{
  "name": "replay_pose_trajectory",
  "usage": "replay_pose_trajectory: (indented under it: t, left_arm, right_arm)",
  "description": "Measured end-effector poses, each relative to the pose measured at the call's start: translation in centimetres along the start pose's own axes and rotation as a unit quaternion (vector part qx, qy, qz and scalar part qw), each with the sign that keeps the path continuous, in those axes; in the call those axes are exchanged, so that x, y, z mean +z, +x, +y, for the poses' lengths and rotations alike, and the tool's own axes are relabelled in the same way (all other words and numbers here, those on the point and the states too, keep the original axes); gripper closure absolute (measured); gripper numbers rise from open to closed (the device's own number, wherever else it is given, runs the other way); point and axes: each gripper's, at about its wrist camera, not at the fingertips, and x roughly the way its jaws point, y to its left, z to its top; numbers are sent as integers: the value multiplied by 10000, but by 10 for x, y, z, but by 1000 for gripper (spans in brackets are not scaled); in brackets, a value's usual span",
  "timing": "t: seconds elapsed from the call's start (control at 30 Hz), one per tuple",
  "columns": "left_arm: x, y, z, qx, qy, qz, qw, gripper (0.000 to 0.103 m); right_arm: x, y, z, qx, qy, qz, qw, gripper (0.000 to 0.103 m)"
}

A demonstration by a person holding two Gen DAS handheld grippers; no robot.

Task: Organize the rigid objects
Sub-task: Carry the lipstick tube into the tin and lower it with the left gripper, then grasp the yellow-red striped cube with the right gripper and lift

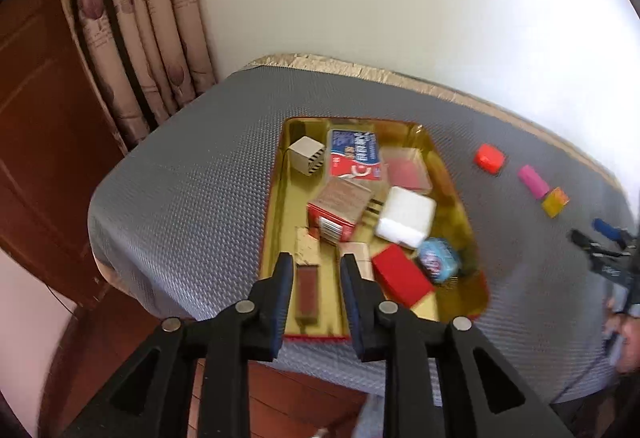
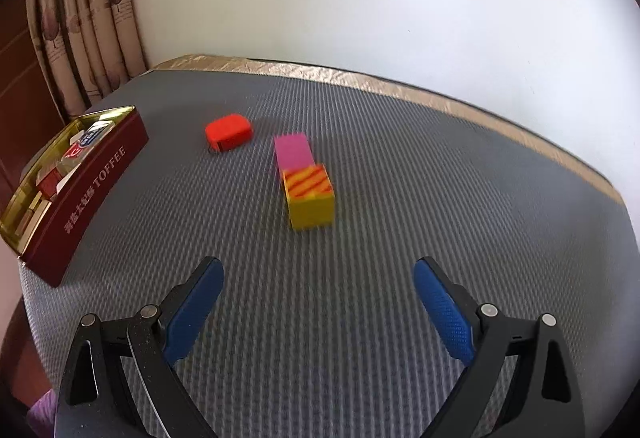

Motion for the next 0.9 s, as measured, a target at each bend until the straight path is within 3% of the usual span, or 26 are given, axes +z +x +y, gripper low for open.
replay_pose_trajectory:
  t: [0.13,0.3,0.37,0.43,0.5,0.53,0.57,0.73,0.9]
  left_arm:
    - [-9,-19,-1,144,-298,-346,9989,77]
    - [-13,-16,-4,613,-143,-567,9964,77]
    - [-14,-11,-5,594,-105,-496,9969,77]
    - [-16,-6,-6,639,-36,-419,9971,77]
    - [-17,-2,-5,627,-10,-344,9974,77]
    - [-17,-1,-5,625,-10,-327,9975,77]
    - [-18,-1,-4,646,-21,-312,9974,77]
    - [-16,-9,7,768,-271,-541,9952,77]
    - [-13,-15,24,791,-665,-614,9928,76]
  right_arm:
    - [17,10,1,27,-70,-95,9999,8]
    - [31,33,5,-89,-225,-4,9997,12]
    - [34,41,4,-38,-199,88,9998,28]
    - [38,50,3,-65,-181,202,9996,38]
    - [40,57,2,6,-138,331,9994,55]
    - [40,60,2,50,-123,406,9991,72]
    - [39,61,3,44,-138,452,9989,76]
    - [41,37,15,225,-30,240,9995,76]
    - [65,1,75,1066,-345,-77,9937,76]
